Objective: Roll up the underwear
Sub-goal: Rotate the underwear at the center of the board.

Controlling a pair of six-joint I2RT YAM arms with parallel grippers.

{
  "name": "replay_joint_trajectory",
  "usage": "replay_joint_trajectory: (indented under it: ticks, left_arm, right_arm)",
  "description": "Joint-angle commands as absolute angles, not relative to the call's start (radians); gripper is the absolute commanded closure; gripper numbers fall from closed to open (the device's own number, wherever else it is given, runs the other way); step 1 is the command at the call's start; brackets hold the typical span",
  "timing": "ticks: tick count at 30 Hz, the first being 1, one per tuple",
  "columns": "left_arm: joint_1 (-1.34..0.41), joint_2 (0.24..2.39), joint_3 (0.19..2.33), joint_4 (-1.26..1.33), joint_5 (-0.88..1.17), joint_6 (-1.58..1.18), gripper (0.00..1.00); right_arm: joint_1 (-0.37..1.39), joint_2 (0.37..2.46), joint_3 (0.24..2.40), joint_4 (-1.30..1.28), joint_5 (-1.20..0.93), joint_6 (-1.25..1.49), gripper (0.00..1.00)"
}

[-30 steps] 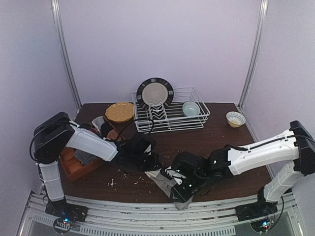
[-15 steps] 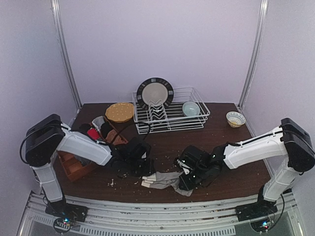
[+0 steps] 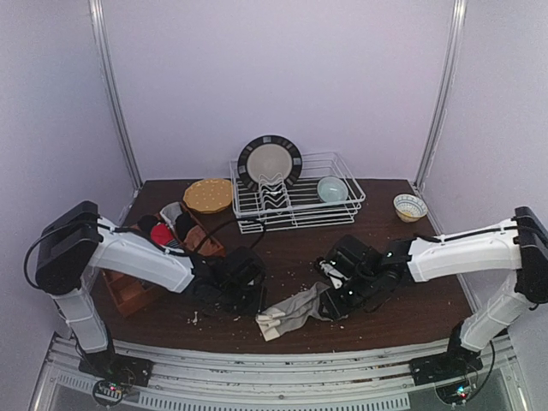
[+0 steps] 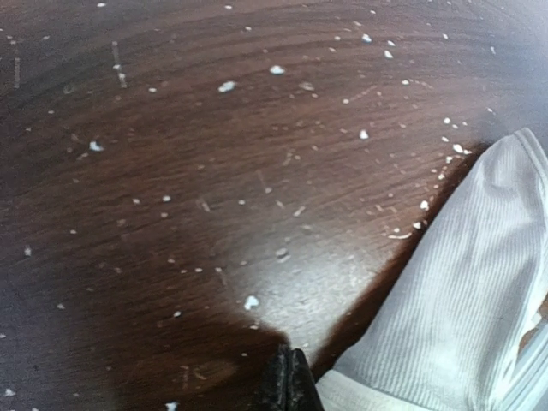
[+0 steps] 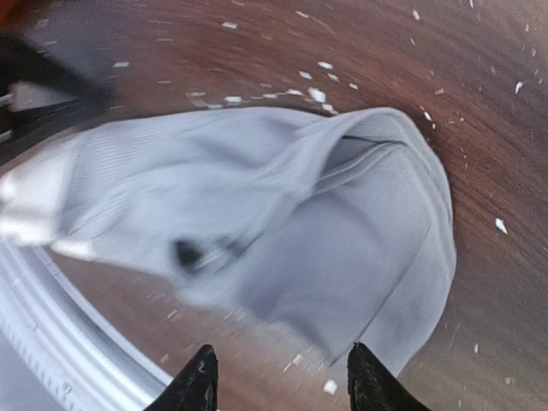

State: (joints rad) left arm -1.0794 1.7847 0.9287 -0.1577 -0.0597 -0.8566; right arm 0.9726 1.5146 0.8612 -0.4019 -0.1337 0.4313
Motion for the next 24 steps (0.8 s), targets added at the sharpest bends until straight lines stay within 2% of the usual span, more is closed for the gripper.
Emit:
replay_joint_trajectory:
  ticks: [1, 2, 6, 9, 15, 24]
  left_arm:
    - [-1.079, 1.804, 0.941, -0.293, -0.115, -0.824, 1.00]
    - [-1.080, 1.805, 0.944, -0.296, -0.120, -0.821, 1.00]
    - [-1.086, 1.798, 0.952, -0.296, -0.128, -0.806, 1.00]
    - [-1.102, 1.793, 0.960, -0.292, -0.138, -0.791, 1.00]
    - [-1.159, 1.790, 0.991, -0.304, -0.165, -0.750, 1.00]
    - [-1.242, 1.796, 1.046, -0.304, -0.182, -0.670, 1.00]
  right_arm:
    - [1.037, 1.397, 0.852, -0.530, -0.066, 0.475, 0.50]
    - [1.046, 1.387, 0.842, -0.529, -0.069, 0.497, 0.51]
    - [1.057, 1.402, 0.770, -0.464, -0.098, 0.570, 0.73]
    - [1.033, 1.431, 0.728, -0.421, -0.041, 0.599, 0.80]
    - [0.905, 1.492, 0.691, -0.307, -0.026, 0.602, 0.82]
    - [0.770, 1.626, 0.725, -0.195, -0.074, 0.582, 0.81]
